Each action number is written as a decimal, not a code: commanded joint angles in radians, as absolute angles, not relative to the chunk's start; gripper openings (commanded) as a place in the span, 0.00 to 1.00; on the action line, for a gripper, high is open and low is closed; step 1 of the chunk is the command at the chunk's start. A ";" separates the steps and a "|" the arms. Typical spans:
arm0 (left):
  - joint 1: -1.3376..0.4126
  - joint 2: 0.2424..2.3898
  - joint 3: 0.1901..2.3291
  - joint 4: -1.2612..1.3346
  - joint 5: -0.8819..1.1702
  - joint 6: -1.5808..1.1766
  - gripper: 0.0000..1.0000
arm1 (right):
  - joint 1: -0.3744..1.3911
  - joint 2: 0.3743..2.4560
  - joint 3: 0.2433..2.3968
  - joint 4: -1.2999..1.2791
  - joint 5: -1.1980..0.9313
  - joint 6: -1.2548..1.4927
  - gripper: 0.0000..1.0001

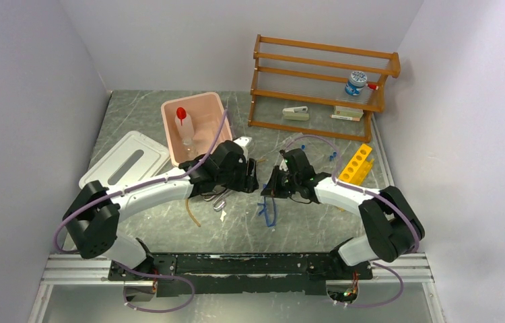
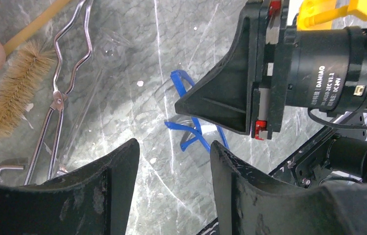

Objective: Organize the chemistry lab equipment

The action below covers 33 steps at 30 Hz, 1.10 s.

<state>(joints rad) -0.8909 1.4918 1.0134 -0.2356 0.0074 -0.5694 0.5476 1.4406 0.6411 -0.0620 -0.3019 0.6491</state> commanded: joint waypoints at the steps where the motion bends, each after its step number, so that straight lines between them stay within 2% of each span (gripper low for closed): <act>1: -0.876 1.467 0.991 -0.181 0.054 -0.579 0.60 | 0.551 1.436 0.624 0.025 -0.303 0.665 0.03; 2: -0.870 1.464 0.986 -0.176 0.063 -0.582 0.62 | 0.551 1.433 0.627 0.027 -0.310 0.667 0.00; 6: -0.827 1.442 0.960 -0.128 0.150 -0.598 0.75 | 0.550 1.414 0.669 0.005 -0.334 0.668 0.00; 9: -0.796 1.411 0.934 -0.064 0.240 -0.601 0.88 | 0.539 1.382 0.708 -0.037 -0.353 0.671 0.00; 11: -0.782 1.394 0.928 -0.038 0.272 -0.603 0.92 | 0.525 1.360 0.733 -0.049 -0.377 0.674 0.00; 20: -0.727 1.350 0.927 0.064 0.367 -0.629 0.93 | 0.474 1.260 0.882 -0.155 -0.413 0.647 0.00; 23: -0.710 1.328 0.950 0.064 0.350 -0.639 0.89 | 0.474 1.259 0.965 -0.192 -0.416 0.625 0.00; 29: -0.634 1.245 1.118 -0.122 0.109 -0.556 0.83 | 0.481 1.320 1.195 -0.253 -0.393 0.597 0.00; 33: -0.589 1.197 1.248 -0.277 -0.156 -0.490 0.84 | 0.515 1.411 1.343 -0.254 -0.354 0.596 0.00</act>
